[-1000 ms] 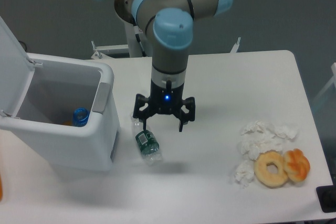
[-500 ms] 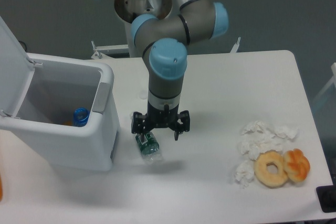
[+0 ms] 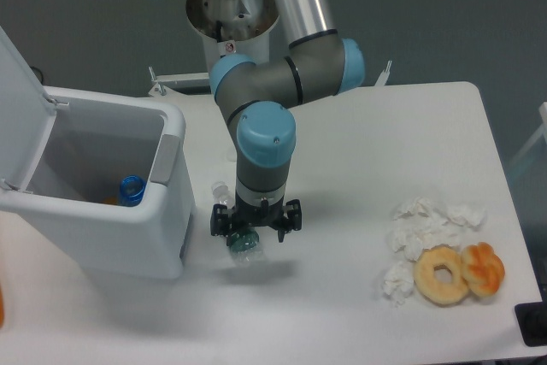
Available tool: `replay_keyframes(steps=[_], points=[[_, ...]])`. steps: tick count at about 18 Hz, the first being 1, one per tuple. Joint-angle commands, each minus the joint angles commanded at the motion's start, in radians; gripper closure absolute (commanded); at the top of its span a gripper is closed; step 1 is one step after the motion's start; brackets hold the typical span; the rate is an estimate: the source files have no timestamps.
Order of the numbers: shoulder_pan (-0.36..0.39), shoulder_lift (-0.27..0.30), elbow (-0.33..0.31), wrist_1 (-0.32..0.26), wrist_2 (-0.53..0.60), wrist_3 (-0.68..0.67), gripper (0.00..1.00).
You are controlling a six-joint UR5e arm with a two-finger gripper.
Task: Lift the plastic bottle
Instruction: 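Lower the gripper around the bottle and close on it, then hold the bottle in the closed gripper near the table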
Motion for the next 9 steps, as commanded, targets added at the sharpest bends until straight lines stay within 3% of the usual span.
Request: replay_keyframes(steps=[9], points=[[0.0, -0.018, -0.006, 0.003, 0.021, 0.002, 0.0]])
